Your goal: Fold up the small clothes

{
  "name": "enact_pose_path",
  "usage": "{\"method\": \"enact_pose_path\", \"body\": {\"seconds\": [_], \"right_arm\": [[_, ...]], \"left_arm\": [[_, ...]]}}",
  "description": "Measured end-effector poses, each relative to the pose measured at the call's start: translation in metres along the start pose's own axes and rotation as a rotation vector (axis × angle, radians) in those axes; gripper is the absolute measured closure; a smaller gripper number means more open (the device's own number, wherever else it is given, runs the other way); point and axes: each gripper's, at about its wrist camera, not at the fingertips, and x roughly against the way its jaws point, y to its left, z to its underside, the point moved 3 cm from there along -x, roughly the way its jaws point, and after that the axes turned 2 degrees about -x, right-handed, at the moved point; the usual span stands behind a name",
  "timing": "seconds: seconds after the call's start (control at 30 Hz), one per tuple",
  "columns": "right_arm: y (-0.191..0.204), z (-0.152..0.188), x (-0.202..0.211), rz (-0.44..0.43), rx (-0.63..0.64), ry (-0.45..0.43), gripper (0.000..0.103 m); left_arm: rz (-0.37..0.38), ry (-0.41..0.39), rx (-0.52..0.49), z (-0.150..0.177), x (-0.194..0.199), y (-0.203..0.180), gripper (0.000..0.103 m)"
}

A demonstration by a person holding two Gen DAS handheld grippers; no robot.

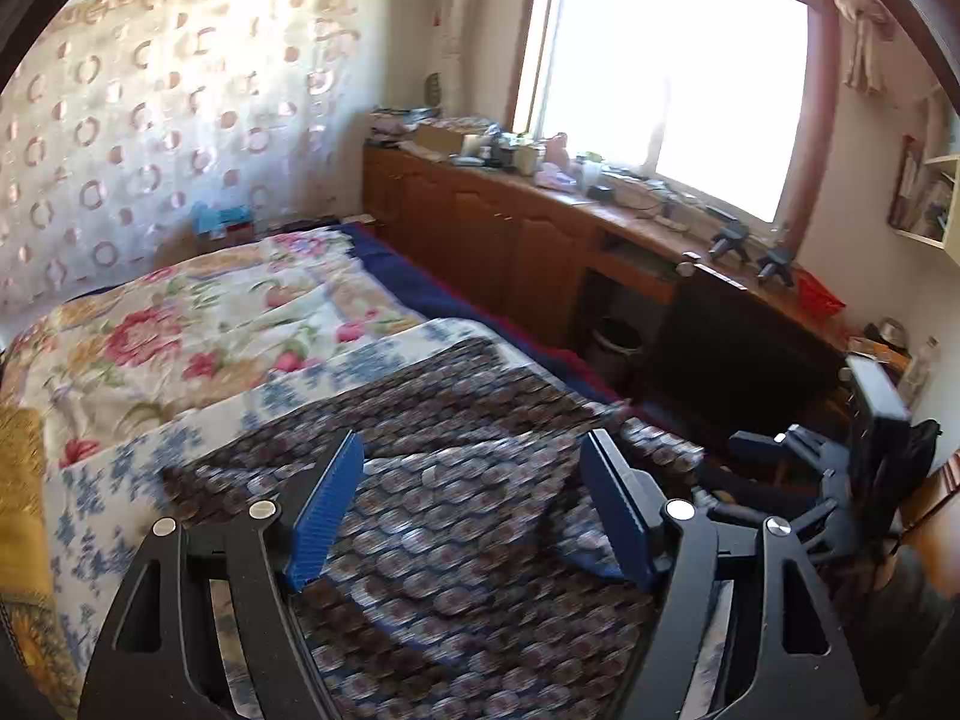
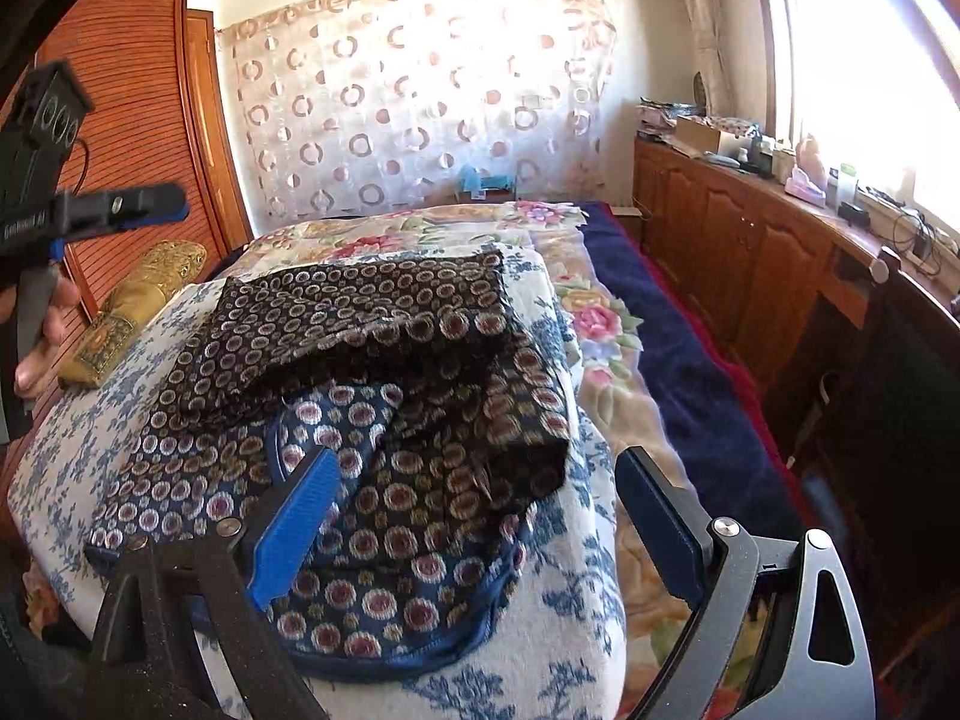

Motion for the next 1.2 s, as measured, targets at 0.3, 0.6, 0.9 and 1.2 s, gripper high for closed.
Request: {"method": "enact_pose_path", "body": {"seconds": [0.3, 0.6, 0.9, 1.2], "right_arm": [[0.018, -0.027, -0.039, -0.008, 0.056, 0.041, 0.009], [0.074, -0.054, -0.072, -0.085, 0.126, 0.088, 0.009], [0.113, -0.067, -0.108, -0.164, 0.166, 0.170, 0.009], [0.141, -0.068, -0.134, -0.214, 0.242, 0.271, 0.011]], "left_arm": [[-0.085, 0.036, 0.040, 0.040, 0.001, 0.057, 0.027], [-0.157, 0.051, 0.000, 0.064, 0.002, 0.092, 0.027], [-0.189, 0.030, 0.003, 0.073, 0.003, 0.118, 0.027], [-0.196, 0.006, 0.050, 0.078, 0.017, 0.138, 0.027]]}}
